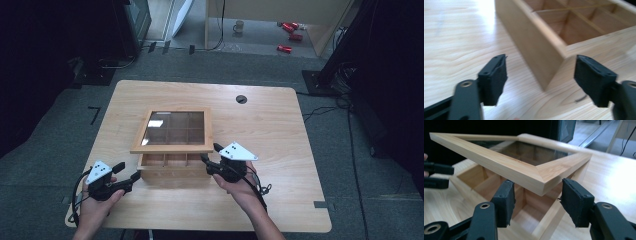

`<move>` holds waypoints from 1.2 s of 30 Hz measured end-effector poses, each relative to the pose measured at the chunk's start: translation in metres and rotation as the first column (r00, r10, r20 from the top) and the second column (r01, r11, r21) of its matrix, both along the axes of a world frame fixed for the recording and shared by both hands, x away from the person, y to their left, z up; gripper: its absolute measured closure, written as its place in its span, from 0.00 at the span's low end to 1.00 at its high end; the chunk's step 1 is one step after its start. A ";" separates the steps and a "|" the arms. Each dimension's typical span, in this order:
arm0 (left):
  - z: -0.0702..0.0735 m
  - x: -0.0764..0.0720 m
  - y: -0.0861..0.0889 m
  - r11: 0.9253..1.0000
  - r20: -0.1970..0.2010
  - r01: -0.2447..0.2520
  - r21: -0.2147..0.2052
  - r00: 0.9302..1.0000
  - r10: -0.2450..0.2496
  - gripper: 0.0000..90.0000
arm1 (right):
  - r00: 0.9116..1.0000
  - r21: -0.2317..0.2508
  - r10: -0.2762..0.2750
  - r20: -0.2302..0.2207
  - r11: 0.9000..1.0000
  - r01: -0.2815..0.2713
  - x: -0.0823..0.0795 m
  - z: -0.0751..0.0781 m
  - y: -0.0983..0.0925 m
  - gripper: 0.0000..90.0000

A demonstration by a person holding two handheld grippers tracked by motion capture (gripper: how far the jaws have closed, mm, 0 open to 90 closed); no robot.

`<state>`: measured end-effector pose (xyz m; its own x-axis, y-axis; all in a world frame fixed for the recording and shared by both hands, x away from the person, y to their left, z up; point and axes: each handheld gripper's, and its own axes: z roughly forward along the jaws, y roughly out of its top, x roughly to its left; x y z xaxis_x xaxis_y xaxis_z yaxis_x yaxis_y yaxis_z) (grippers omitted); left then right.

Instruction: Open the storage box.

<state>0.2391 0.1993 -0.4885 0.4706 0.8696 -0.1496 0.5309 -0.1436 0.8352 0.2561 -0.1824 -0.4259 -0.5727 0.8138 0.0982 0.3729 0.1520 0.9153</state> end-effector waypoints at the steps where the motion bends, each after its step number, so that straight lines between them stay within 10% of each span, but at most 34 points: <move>1: 0.000 0.000 0.002 1.000 -0.006 -0.007 0.010 1.000 0.007 0.24 | 1.000 0.004 0.000 0.006 1.000 0.000 0.002 0.003 0.000 0.50; 19: -0.028 0.002 0.021 0.976 -0.129 -0.089 0.199 0.985 0.116 0.13 | 0.995 0.027 -0.019 0.100 1.000 0.016 0.039 0.039 -0.006 0.49; 36: -0.029 0.002 0.018 0.966 -0.122 -0.094 0.241 0.984 0.127 0.12 | 0.984 0.004 0.020 0.178 1.000 -0.021 0.079 0.053 -0.005 0.53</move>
